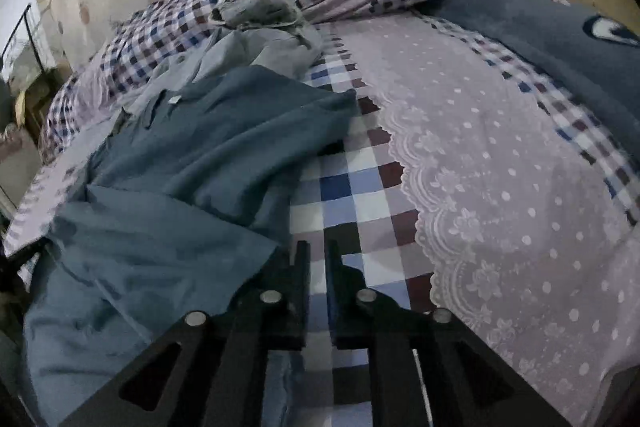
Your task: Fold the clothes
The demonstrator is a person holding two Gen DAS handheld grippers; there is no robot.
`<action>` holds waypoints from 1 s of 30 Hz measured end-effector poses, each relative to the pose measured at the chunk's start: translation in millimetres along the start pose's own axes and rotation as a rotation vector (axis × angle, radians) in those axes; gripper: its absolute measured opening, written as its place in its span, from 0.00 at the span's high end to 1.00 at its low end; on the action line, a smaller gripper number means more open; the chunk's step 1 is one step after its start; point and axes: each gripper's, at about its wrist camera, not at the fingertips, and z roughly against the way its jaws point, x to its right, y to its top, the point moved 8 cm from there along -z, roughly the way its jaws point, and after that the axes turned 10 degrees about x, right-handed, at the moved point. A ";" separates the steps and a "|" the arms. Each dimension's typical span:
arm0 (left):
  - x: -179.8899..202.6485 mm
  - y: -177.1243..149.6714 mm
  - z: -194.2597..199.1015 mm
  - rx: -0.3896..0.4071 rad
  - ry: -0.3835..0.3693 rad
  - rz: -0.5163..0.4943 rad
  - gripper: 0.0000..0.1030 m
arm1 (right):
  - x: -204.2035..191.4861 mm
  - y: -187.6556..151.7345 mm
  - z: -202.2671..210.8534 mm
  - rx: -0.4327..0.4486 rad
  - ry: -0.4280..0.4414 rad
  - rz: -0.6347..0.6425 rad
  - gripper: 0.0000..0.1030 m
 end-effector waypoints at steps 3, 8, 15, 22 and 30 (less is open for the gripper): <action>0.4 -0.1 -0.2 -0.002 -0.001 0.000 0.88 | 9.7 -0.1 -0.6 0.003 -0.042 -0.020 0.51; 0.2 -0.1 -0.6 -0.006 -0.006 0.007 0.88 | 2.2 1.5 -7.7 -0.022 0.013 0.008 0.48; -3.3 0.1 0.1 0.000 -0.029 0.042 0.88 | -17.7 -11.7 -40.9 -0.138 0.074 0.161 0.87; -4.6 -0.3 -0.9 -0.002 -0.040 0.057 0.88 | -33.8 21.9 -11.8 0.018 -0.035 0.345 1.00; -3.8 -0.3 -0.9 -0.002 -0.034 0.049 0.88 | 1.5 24.1 -20.7 0.046 -0.111 0.199 0.96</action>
